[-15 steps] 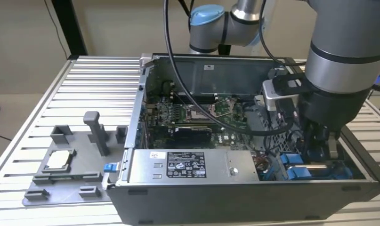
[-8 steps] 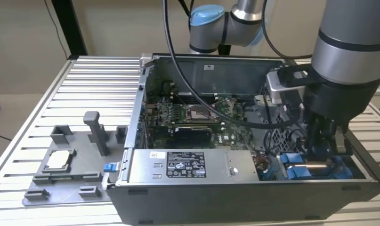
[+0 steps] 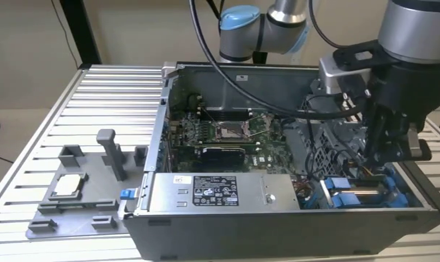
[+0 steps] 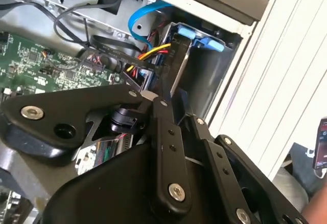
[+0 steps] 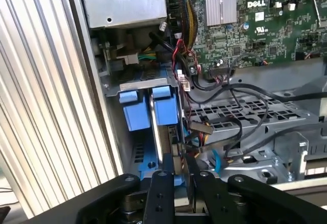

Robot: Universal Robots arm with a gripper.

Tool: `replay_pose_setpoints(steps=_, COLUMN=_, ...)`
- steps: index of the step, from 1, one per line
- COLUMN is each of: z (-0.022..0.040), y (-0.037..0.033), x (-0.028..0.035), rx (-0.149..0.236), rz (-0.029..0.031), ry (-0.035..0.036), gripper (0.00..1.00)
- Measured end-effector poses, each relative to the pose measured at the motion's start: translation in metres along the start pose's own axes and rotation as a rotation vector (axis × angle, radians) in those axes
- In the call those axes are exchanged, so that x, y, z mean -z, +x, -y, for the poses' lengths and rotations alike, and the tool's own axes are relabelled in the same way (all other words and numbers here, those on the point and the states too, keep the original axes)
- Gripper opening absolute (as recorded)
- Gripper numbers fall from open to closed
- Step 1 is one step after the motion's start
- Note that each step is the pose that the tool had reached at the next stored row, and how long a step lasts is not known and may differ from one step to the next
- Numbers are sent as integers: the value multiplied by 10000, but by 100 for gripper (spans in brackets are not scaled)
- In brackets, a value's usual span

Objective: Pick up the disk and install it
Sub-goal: 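Insert the second disk wire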

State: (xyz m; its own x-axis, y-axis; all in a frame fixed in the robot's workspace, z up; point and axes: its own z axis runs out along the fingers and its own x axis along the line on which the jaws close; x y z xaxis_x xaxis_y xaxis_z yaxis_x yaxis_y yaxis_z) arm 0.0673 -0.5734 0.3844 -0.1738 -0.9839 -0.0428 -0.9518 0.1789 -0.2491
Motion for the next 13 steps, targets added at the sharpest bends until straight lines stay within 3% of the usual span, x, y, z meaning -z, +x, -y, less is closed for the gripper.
replay_pose_setpoints(steps=1, z=10, y=-2, x=38, rx=1, rz=-4, ry=1, gripper=100)
replay_pose_setpoints(steps=13, z=10, y=-2, x=41, rx=1, rz=-6, ry=1, gripper=100)
